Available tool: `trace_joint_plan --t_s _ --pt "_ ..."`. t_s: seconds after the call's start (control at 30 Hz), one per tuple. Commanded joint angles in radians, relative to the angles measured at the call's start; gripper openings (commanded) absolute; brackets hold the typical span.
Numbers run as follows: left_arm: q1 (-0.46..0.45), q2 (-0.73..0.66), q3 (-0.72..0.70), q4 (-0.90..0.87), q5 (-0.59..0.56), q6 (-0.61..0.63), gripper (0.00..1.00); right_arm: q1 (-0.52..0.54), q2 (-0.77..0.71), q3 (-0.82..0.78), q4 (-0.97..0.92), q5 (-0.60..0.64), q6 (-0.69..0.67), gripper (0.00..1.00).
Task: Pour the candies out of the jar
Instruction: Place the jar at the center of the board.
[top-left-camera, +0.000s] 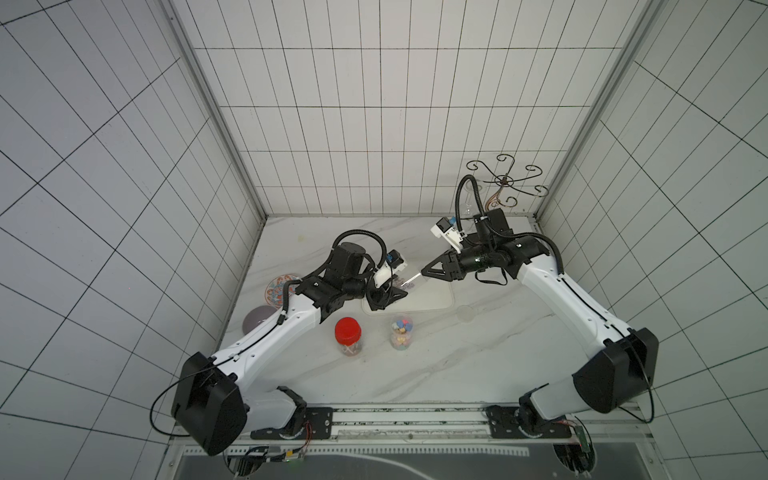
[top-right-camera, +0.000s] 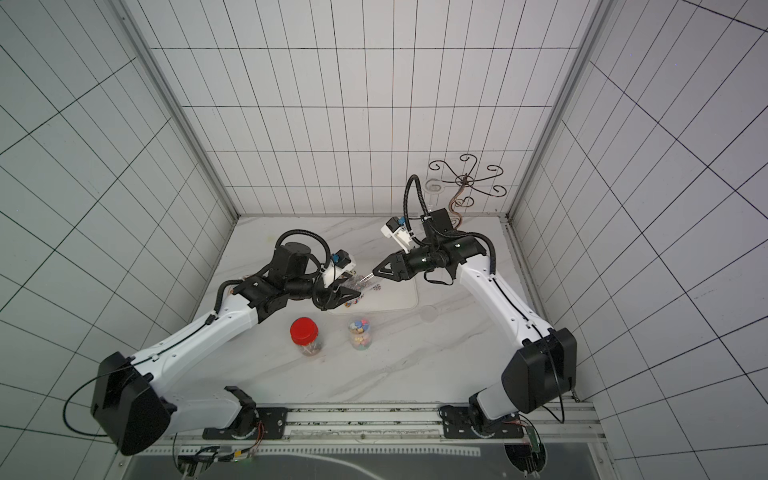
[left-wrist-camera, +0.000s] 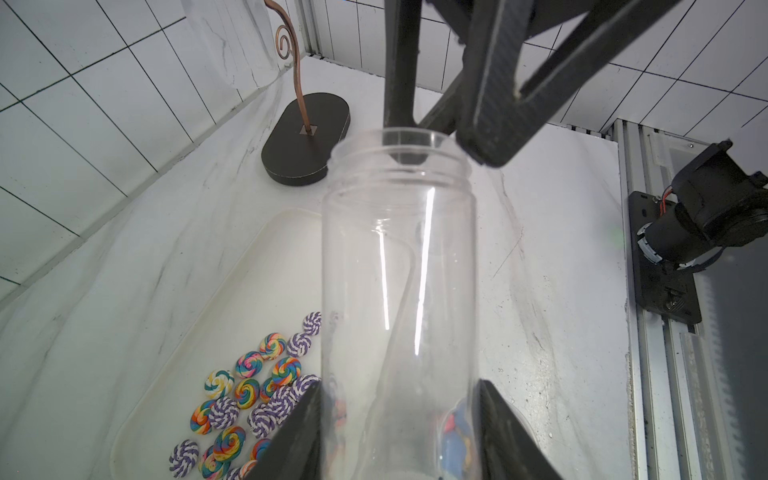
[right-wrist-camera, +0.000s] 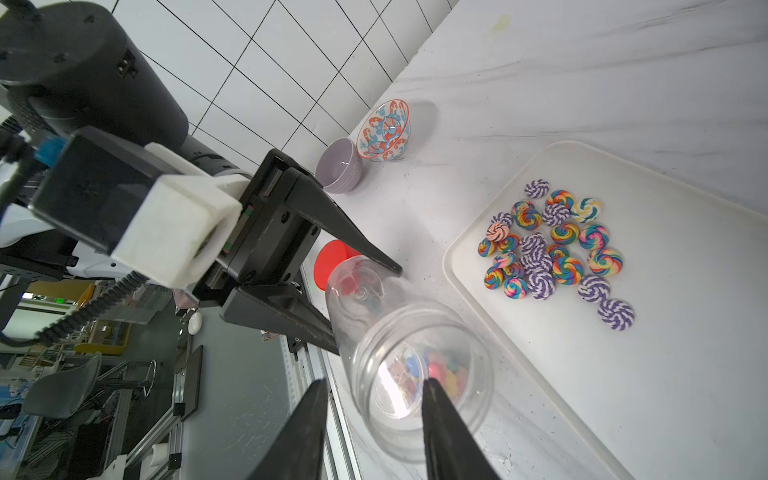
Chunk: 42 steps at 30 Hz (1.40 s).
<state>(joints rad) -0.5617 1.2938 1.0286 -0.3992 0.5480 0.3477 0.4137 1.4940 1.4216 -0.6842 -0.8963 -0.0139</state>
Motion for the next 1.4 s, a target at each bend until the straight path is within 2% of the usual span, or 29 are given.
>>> trace_joint_plan --t_s 0.0,0.33,0.57,0.73,0.87,1.0,1.2,1.3,1.37 --pt "0.0 -0.015 -0.009 0.03 0.018 0.005 0.41 0.01 0.006 0.077 -0.017 -0.043 -0.029 0.37" --pt "0.0 -0.014 -0.012 0.033 -0.002 0.004 0.41 0.011 0.022 0.044 0.004 -0.074 0.0 0.16" --pt "0.0 -0.024 -0.018 0.041 -0.028 -0.005 0.44 0.011 0.037 0.03 0.017 -0.098 0.019 0.07" --pt "0.0 -0.04 -0.025 0.054 -0.049 -0.017 0.55 0.01 0.036 0.032 0.016 -0.101 0.026 0.0" --pt "0.0 -0.04 -0.025 0.057 -0.056 -0.023 0.62 0.011 0.037 0.024 0.017 -0.105 0.034 0.0" --pt "0.0 -0.043 -0.024 0.057 -0.066 -0.026 0.77 0.011 0.029 0.015 0.017 -0.087 0.043 0.0" --pt "0.001 -0.052 -0.027 0.065 -0.101 -0.036 0.91 0.01 -0.001 0.001 0.017 0.013 0.063 0.0" --pt "0.003 -0.064 -0.027 0.069 -0.146 -0.045 0.97 0.009 -0.016 0.002 -0.013 0.114 0.073 0.0" --pt "0.006 -0.078 -0.033 0.08 -0.188 -0.054 0.97 0.009 -0.028 0.009 -0.051 0.21 0.082 0.0"
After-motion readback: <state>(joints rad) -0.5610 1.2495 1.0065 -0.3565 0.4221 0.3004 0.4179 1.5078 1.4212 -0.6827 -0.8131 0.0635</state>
